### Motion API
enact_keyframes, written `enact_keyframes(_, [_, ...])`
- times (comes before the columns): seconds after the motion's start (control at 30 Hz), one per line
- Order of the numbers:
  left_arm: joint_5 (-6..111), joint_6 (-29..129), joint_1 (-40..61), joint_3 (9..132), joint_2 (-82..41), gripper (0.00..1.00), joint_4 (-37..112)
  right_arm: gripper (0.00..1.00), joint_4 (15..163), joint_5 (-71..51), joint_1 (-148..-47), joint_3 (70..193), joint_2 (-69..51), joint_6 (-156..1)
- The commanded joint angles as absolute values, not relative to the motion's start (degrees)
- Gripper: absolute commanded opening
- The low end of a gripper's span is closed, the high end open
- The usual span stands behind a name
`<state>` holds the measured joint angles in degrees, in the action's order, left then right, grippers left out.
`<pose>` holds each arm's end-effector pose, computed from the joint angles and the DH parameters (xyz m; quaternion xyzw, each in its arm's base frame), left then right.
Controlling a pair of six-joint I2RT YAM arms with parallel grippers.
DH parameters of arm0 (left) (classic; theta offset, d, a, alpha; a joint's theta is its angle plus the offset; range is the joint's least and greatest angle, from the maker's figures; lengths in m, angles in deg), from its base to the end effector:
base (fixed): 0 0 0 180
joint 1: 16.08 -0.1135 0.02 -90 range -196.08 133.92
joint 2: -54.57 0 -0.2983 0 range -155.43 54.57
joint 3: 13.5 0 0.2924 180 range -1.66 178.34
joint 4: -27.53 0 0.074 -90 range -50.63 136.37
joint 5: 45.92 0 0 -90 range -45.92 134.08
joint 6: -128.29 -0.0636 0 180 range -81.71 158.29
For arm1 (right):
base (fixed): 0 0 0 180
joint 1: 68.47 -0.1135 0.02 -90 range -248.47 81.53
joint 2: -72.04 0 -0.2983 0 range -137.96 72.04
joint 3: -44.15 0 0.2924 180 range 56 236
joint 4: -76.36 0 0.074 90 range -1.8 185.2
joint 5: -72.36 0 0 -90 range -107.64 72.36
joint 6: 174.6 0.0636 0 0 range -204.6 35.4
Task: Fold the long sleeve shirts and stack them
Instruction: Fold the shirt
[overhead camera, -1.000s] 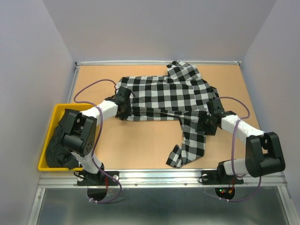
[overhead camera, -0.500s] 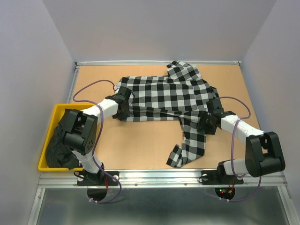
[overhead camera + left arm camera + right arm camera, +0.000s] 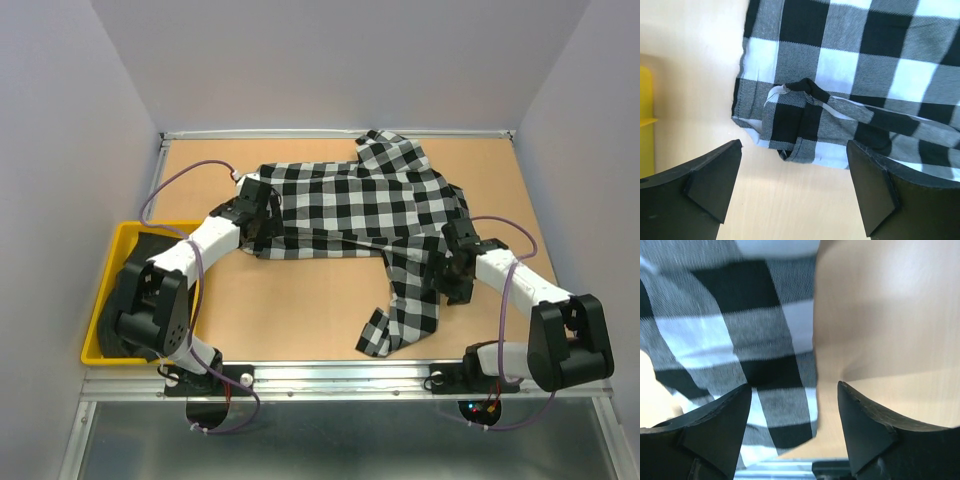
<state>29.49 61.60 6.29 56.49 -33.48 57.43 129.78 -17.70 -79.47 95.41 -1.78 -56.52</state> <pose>0.3562 -0.1293 0.2203 -0.0531 0.9255 -0.0289 0.3739 0.2358 0.0458 0.1543 0.1475 0.9815 0.0403 0.1152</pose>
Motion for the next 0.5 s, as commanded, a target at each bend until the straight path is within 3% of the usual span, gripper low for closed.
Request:
enact_keyframes(0.0, [28.1,62.1,5.8,53.9,-28.2,0.99,54.6,0.75,134.2,-14.4,-81.3,97.3,-0.4,-56.0])
enact_keyframes(0.2, [27.2,61.8,5.5,49.2,-22.3,0.99,51.9,0.74,134.3,-12.1,-84.9,96.4,-2.8,-54.5])
enact_keyframes(0.27, [26.8,61.4,5.4,46.8,-20.1,0.99,51.1,0.69,134.3,-11.8,-86.5,95.7,-3.4,-53.5])
enact_keyframes(0.33, [26.6,60.8,5.3,45.6,-18.7,0.99,49.9,0.6,133.7,-12.0,-87.0,95.6,-3.3,-52.8])
enact_keyframes(0.37, [26.3,60.5,5.3,44.7,-18.6,0.99,49.8,0.48,133.7,-12.0,-87.2,95.9,-3.3,-52.7])
enact_keyframes(0.43, [26.2,60.3,5.3,43.7,-17.8,0.99,49.1,0.35,133.4,-12.4,-87.3,96.8,-3.5,-52.9])
enact_keyframes(0.47, [26.3,60.3,5.3,42.9,-17.6,0.98,48.9,0.22,133.3,-12.6,-87.4,97.8,-3.7,-53.1])
